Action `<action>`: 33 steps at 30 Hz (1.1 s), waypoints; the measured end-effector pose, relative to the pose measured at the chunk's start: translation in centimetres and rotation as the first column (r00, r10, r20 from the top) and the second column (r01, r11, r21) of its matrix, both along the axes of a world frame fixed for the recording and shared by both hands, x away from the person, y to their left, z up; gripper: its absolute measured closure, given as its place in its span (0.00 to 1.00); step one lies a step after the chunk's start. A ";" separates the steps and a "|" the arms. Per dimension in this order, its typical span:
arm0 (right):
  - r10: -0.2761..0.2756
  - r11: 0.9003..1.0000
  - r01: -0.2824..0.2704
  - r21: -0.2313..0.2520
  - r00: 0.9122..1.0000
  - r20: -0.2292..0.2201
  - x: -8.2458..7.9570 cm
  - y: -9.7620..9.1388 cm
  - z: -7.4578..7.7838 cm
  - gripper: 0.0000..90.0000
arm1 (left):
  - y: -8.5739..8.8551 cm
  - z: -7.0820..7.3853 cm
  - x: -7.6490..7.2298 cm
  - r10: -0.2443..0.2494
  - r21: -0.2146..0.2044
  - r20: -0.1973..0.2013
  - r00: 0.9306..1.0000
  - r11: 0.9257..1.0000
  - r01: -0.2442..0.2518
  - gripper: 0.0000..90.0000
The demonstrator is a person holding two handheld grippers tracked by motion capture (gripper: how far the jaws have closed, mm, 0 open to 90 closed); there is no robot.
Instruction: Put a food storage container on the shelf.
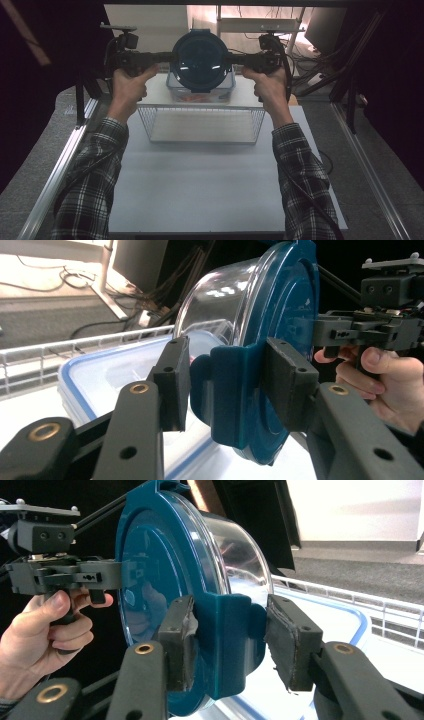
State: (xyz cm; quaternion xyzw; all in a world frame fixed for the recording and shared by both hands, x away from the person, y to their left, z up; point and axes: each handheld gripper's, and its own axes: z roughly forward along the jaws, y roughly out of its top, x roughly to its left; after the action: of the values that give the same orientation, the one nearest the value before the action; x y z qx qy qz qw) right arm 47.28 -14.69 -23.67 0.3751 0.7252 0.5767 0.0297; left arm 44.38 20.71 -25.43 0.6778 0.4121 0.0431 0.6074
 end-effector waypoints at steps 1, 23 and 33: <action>0.000 1.000 0.000 0.004 1.000 -0.003 0.1 0.0 0.0 0.61 | 0.0 0.0 0.0 0.001 0.005 0.007 1.000 1.000 -0.001 0.62; -0.072 0.995 0.073 -0.070 0.997 0.017 2.0 0.6 -0.8 0.64 | -2.0 -0.5 -0.1 0.058 0.135 0.080 0.995 0.988 -0.069 0.64; -0.115 0.973 0.148 -0.176 0.976 0.182 -0.9 1.0 0.6 0.76 | -2.0 0.1 -2.2 0.080 0.141 0.107 0.991 0.986 -0.095 0.65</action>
State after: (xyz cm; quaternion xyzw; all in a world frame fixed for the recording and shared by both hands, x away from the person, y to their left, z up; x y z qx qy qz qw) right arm 46.38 -13.72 -23.05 0.3670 0.7447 0.5323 0.1654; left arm 42.20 18.75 -25.30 0.6984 0.4061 0.1338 0.5739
